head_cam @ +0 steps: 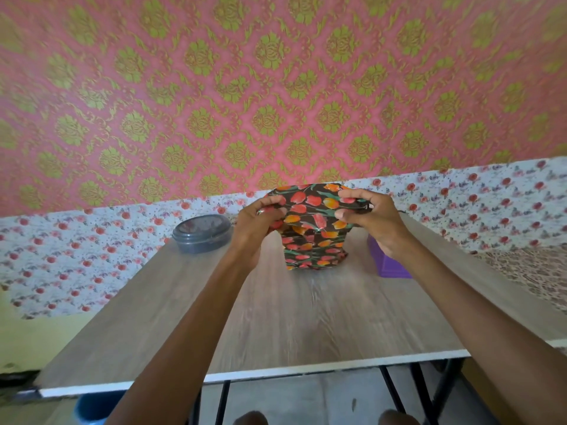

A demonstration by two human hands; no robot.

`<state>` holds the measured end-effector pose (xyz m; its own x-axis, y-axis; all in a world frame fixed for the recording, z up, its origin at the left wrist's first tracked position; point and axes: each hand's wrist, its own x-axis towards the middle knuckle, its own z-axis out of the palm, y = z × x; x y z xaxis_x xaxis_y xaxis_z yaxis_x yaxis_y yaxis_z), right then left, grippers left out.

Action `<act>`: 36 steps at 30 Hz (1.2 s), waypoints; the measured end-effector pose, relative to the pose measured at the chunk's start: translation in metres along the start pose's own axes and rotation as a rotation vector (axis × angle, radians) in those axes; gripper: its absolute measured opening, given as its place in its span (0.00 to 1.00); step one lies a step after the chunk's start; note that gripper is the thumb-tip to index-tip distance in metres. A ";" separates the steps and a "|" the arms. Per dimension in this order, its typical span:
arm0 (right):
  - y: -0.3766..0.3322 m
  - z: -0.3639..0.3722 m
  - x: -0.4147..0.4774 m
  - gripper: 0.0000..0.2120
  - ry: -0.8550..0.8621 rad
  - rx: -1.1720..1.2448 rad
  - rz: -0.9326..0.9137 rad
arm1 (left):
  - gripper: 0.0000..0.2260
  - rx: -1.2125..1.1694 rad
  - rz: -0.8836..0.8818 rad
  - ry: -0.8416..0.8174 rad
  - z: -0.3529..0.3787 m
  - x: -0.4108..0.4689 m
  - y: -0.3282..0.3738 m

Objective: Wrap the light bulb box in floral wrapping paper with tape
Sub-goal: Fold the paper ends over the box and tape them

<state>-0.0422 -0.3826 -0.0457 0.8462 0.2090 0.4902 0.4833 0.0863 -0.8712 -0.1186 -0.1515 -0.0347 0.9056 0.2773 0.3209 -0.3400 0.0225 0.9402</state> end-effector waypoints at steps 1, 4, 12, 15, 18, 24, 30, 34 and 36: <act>-0.001 0.000 0.002 0.20 0.000 -0.004 0.009 | 0.12 0.010 0.003 -0.020 0.000 0.001 0.001; -0.004 -0.001 0.007 0.23 0.020 0.019 0.047 | 0.21 0.078 -0.009 -0.035 -0.003 0.004 -0.002; -0.002 0.001 0.005 0.26 -0.016 0.060 0.066 | 0.18 0.102 -0.091 -0.052 -0.002 0.001 0.003; -0.001 -0.001 0.007 0.27 -0.036 0.062 0.063 | 0.22 0.162 -0.055 -0.047 -0.005 0.002 0.001; -0.003 -0.007 0.010 0.28 -0.055 0.117 0.098 | 0.26 0.159 -0.048 -0.106 -0.010 0.003 0.001; -0.005 -0.012 0.012 0.31 -0.089 0.218 0.162 | 0.29 0.001 -0.052 -0.202 -0.012 0.004 0.004; -0.005 -0.015 0.011 0.42 -0.172 0.141 0.165 | 0.30 0.008 -0.078 -0.234 -0.014 0.008 0.002; -0.005 -0.017 0.013 0.42 -0.201 0.085 0.171 | 0.27 0.050 -0.059 -0.236 -0.014 0.008 0.000; -0.005 -0.017 0.014 0.42 -0.199 0.087 0.174 | 0.28 0.091 -0.041 -0.212 -0.014 0.008 -0.001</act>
<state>-0.0289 -0.3968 -0.0346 0.8500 0.4142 0.3255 0.3063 0.1143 -0.9451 -0.1144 -0.1360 -0.0342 0.9546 0.0695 0.2898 -0.2860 -0.0594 0.9564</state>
